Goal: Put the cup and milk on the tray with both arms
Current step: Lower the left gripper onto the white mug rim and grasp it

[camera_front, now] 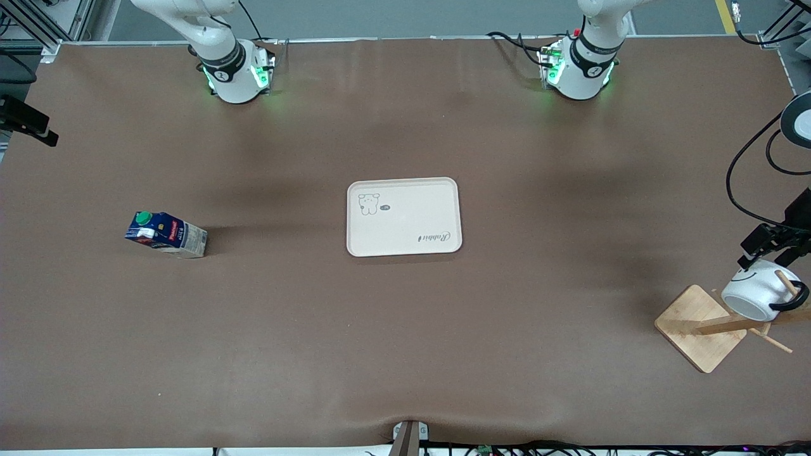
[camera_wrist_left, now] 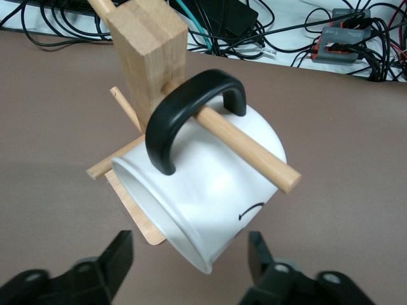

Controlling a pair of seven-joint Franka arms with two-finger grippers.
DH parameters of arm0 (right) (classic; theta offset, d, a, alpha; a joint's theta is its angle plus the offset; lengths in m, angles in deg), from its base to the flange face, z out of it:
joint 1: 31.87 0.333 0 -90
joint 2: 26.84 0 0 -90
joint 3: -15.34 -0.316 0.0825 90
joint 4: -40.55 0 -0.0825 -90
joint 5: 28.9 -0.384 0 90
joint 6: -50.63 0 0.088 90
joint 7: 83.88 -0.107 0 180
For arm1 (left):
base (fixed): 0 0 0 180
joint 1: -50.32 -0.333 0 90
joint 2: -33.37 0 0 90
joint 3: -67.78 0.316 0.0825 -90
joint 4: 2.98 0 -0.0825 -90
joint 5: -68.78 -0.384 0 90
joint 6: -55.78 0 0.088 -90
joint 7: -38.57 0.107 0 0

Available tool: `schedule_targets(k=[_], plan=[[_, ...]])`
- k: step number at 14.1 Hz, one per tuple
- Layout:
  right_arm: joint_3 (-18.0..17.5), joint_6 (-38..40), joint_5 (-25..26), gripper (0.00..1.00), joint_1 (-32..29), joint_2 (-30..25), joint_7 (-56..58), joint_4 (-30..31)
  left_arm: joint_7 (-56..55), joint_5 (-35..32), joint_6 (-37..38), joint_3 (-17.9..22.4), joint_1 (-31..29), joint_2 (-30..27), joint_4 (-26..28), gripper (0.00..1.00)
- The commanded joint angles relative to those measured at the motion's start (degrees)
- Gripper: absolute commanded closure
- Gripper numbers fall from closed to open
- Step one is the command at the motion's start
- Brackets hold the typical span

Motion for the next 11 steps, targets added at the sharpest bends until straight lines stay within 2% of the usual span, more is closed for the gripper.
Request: schedule_targets(k=[1,5,11], plan=[[-0.8,0.1,0.1,0.0,-1.3,-1.1,0.0,0.9,1.8,1.7,-0.5,-0.3,0.2,0.6,-1.1,0.63],[-0.8,0.1,0.1,0.0,-1.3,-1.1,0.0,0.9,2.4,1.7,-0.4,-1.6,0.1,0.5,-1.2,1.0],[-0.8,0.1,0.0,0.0,-1.3,-1.0,0.0,0.9,3.5,1.3,0.6,-4.9,0.1,-0.2,-3.6,1.0]])
